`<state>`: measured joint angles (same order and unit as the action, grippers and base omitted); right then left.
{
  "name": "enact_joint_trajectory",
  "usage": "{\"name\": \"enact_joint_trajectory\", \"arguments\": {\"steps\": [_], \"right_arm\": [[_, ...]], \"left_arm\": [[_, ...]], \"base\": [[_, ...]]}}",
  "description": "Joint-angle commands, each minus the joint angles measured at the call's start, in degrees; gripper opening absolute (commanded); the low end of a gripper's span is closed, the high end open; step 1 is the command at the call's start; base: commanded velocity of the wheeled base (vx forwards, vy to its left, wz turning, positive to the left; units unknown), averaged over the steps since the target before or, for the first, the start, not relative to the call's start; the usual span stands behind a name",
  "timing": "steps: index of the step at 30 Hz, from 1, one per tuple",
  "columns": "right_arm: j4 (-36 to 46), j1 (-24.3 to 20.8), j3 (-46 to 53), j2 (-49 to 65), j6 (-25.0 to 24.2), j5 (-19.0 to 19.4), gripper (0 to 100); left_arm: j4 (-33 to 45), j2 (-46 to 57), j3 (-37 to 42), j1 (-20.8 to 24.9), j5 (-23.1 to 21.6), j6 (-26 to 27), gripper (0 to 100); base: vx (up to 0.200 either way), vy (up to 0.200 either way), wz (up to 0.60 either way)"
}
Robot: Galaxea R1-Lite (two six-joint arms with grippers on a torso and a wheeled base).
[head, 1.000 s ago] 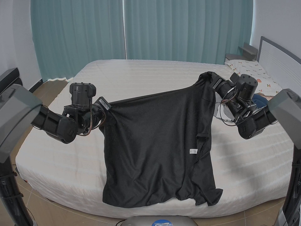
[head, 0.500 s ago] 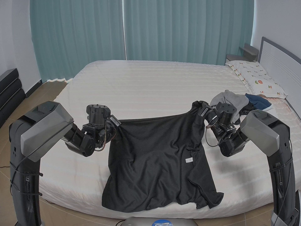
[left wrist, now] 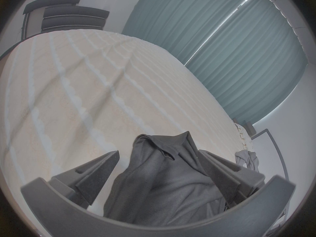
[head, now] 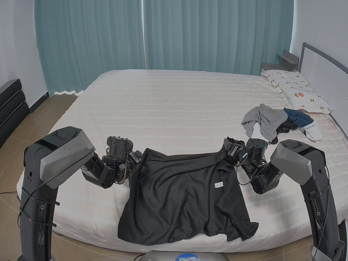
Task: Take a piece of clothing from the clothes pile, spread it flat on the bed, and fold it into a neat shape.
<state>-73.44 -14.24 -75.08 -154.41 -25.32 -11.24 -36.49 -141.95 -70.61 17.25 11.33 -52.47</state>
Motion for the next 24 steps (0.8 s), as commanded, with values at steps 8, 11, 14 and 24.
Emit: {"name": "enact_joint_trajectory", "arguments": {"steps": [8, 11, 14, 24], "right_arm": [[-0.8, 3.1, 3.4, 4.3, -4.8, 0.6, 100], [-0.7, 3.9, 3.3, 6.0, -6.6, 0.5, 100], [0.0, 3.7, 5.0, 6.7, -7.1, 1.0, 100], [5.1, -2.1, 11.2, 6.0, -3.9, 2.7, 100]], "left_arm": [[1.2, 3.7, 2.2, -3.7, -0.2, -0.7, 100], [1.0, 5.5, 5.7, -4.4, -0.6, -0.8, 100], [0.3, 6.9, 9.7, -4.8, -1.6, -1.1, 100], [-9.3, 13.7, 28.9, -5.0, -6.8, -4.1, 100]], "base": [[0.000, 0.000, 0.00], [0.000, 0.000, 0.00], [0.000, 0.000, 0.00], [0.000, 0.000, 0.00]]}}
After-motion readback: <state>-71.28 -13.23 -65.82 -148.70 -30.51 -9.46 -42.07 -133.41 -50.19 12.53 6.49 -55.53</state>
